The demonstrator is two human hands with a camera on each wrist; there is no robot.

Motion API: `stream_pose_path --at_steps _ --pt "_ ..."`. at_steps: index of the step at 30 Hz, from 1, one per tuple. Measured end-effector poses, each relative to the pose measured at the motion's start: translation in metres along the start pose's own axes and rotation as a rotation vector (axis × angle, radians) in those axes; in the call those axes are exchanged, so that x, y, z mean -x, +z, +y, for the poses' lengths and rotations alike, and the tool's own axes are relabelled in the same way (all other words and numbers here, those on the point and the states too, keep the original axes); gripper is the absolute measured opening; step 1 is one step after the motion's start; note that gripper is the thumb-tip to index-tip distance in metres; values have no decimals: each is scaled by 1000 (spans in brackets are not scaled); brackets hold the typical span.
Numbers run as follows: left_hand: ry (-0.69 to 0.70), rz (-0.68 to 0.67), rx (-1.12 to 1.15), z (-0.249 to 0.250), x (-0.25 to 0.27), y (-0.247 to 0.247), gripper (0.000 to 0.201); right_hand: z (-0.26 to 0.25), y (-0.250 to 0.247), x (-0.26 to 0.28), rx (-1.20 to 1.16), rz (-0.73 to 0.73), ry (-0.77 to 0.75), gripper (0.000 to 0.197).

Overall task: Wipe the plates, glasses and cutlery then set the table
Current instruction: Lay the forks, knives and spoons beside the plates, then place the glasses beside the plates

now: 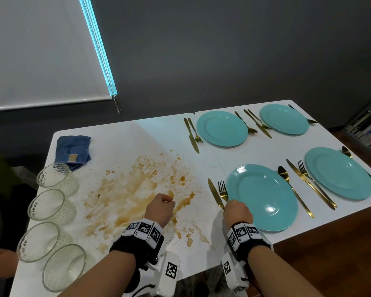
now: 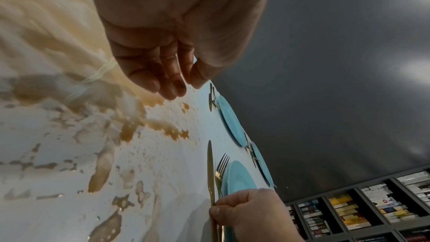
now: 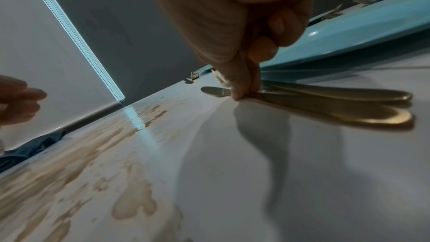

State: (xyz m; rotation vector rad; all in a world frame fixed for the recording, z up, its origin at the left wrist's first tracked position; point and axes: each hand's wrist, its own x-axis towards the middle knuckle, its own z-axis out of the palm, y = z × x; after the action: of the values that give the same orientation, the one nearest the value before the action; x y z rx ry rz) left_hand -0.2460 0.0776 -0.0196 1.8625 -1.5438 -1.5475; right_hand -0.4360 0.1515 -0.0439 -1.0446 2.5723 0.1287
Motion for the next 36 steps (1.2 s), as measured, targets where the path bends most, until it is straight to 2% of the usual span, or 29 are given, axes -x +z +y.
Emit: stream_pose_path --at_steps 5,10,13,18,22,28,33,36 --pt "-3 -2 16 5 3 3 11 -1 -11 1 -44 -14 0 19" --pt "0 7 80 24 10 5 12 -7 -40 3 -95 1 -79 22" --pt "1 43 124 38 15 1 12 -15 -58 -1 -144 -58 -184 22" --pt "-15 144 167 52 24 -15 16 -31 -75 -13 -169 -217 -416 46" --pt "10 238 205 51 37 -31 11 -44 -80 -9 -163 -316 -511 61" --pt "38 379 182 32 61 -58 22 -74 -76 27 -116 -395 -676 82" --pt "158 623 190 17 83 -92 22 -110 -53 74 -135 -437 -807 88" --pt "205 776 216 -3 98 -121 32 -131 -22 105 -154 -451 -858 95"
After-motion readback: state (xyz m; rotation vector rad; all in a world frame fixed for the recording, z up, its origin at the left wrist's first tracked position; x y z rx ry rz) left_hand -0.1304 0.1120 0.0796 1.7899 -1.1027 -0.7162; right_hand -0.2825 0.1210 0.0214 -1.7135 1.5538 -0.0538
